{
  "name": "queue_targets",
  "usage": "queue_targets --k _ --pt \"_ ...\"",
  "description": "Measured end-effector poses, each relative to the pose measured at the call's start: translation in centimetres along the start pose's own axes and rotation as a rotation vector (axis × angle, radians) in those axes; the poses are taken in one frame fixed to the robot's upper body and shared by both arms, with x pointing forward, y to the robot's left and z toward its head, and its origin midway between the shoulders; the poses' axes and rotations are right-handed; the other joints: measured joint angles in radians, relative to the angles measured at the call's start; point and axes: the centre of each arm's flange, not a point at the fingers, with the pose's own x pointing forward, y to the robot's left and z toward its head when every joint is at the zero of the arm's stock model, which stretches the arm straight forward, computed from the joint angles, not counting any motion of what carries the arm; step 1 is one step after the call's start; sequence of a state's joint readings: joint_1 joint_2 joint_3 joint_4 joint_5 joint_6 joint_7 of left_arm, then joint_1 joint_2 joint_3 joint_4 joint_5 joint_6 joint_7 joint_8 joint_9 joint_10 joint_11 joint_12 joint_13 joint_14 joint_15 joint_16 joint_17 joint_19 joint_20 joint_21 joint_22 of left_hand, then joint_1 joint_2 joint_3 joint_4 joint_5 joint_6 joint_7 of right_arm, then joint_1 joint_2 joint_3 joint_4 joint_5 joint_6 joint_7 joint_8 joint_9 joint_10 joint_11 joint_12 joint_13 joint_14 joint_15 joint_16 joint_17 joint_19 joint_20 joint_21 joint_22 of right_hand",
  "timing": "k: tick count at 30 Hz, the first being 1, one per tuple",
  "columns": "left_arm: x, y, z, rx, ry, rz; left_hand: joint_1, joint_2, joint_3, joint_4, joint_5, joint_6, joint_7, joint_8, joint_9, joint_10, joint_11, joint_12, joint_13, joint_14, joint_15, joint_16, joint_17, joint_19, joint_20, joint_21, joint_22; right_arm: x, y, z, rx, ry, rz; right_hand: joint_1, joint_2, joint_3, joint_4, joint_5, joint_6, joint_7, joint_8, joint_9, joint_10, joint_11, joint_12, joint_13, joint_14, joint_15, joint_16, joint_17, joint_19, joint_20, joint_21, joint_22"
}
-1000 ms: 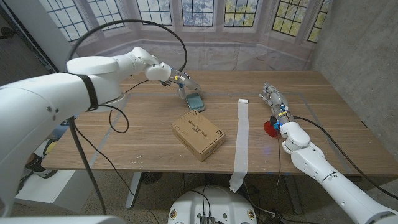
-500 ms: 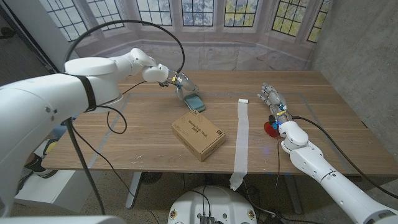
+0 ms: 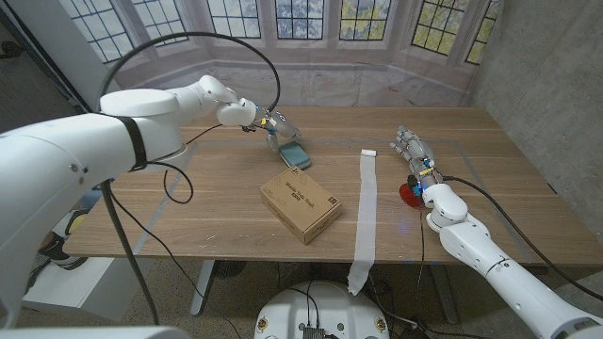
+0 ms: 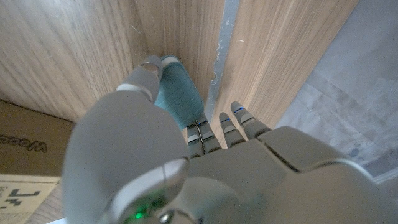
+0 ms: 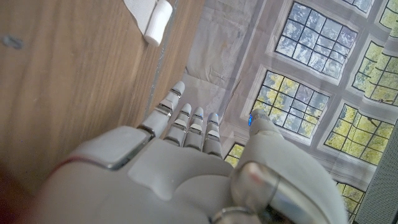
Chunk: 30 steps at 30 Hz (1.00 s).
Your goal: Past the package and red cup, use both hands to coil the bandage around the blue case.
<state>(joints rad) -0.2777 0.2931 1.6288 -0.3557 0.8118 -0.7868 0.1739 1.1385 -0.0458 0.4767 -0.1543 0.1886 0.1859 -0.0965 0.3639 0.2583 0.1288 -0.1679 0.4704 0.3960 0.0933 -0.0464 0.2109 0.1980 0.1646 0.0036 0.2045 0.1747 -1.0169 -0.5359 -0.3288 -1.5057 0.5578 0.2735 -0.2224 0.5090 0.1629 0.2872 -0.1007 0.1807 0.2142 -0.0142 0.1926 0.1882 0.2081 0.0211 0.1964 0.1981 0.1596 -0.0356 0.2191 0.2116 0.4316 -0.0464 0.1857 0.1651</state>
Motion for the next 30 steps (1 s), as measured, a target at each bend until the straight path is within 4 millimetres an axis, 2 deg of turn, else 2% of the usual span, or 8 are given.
queue_targets --k 5,8,14,19,21,30 --pt "0.2 -0.1 0.3 -0.007 -0.001 0.009 0.000 0.000 0.000 0.000 0.000 0.007 0.007 0.008 0.004 0.007 0.007 0.011 0.009 0.012 -0.002 0.000 0.005 0.004 0.004 0.000 0.000 -0.1 -0.2 -0.2 0.002 0.007 0.003 0.000 0.000 0.000 0.000 0.000 0.000 0.000 0.000 0.000 0.000 0.000 0.000 0.000 0.000 0.000 0.000 0.000 0.000 0.000 0.000 0.000" --pt "0.3 -0.1 0.4 -0.010 -0.002 0.012 0.000 0.000 0.000 0.000 0.000 0.034 0.010 0.028 0.008 0.028 0.002 0.025 0.020 0.031 -0.008 0.007 0.009 0.008 0.007 0.000 0.000 -0.1 -0.3 -0.3 0.004 0.008 0.006 0.000 0.000 0.000 0.000 0.000 0.000 0.000 0.000 0.000 0.000 0.000 0.000 0.000 0.000 0.000 0.000 0.000 0.000 0.000 0.000 0.000" --pt "0.4 0.0 0.7 -0.016 -0.012 0.033 0.000 0.000 -0.010 -0.001 0.000 0.124 0.011 0.096 0.028 0.116 -0.015 0.089 0.060 0.108 -0.032 0.026 0.023 0.048 0.001 0.008 0.000 -0.1 -0.5 -0.4 0.005 0.010 0.008 0.000 0.000 0.000 0.000 0.000 0.000 0.000 0.000 0.000 0.000 0.000 0.000 0.000 0.000 0.000 0.000 0.000 0.000 0.000 0.000 0.000" --pt "0.3 -0.1 0.7 -0.018 -0.015 0.039 0.005 -0.005 -0.017 -0.001 -0.003 0.192 -0.002 0.151 0.038 0.180 -0.025 0.138 0.085 0.174 -0.062 0.045 0.035 0.075 -0.007 0.011 0.000 -0.1 -0.5 -0.5 0.009 0.011 0.014 0.000 0.000 0.000 0.000 0.000 0.000 0.000 0.000 0.000 0.000 0.000 0.000 0.000 0.000 0.000 0.000 0.000 0.000 0.000 0.000 0.000" --pt "0.3 0.0 0.9 -0.015 -0.026 0.061 0.005 -0.005 -0.018 -0.002 0.000 0.197 -0.007 0.163 0.038 0.190 -0.029 0.152 0.085 0.188 -0.070 0.047 0.037 0.086 -0.007 0.014 0.000 -0.1 -0.7 -0.5 0.007 0.013 0.014 0.000 0.000 0.000 0.000 0.000 0.000 0.000 0.000 0.000 0.000 0.000 0.000 0.000 0.000 0.000 0.000 0.000 0.000 0.000 0.000 0.000" --pt "0.0 0.1 1.3 -0.010 -0.050 0.102 0.005 -0.005 -0.022 -0.003 0.000 0.208 -0.014 0.167 0.038 0.201 -0.018 0.183 0.085 0.223 -0.091 0.049 0.046 0.098 -0.009 0.014 0.000 -0.2 -1.0 -0.6 0.007 0.016 0.021 0.000 0.000 0.000 0.000 0.000 0.000 0.000 0.000 0.000 0.000 0.000 0.000 0.000 0.000 0.000 0.000 0.000 0.000 0.000 0.000 0.000"
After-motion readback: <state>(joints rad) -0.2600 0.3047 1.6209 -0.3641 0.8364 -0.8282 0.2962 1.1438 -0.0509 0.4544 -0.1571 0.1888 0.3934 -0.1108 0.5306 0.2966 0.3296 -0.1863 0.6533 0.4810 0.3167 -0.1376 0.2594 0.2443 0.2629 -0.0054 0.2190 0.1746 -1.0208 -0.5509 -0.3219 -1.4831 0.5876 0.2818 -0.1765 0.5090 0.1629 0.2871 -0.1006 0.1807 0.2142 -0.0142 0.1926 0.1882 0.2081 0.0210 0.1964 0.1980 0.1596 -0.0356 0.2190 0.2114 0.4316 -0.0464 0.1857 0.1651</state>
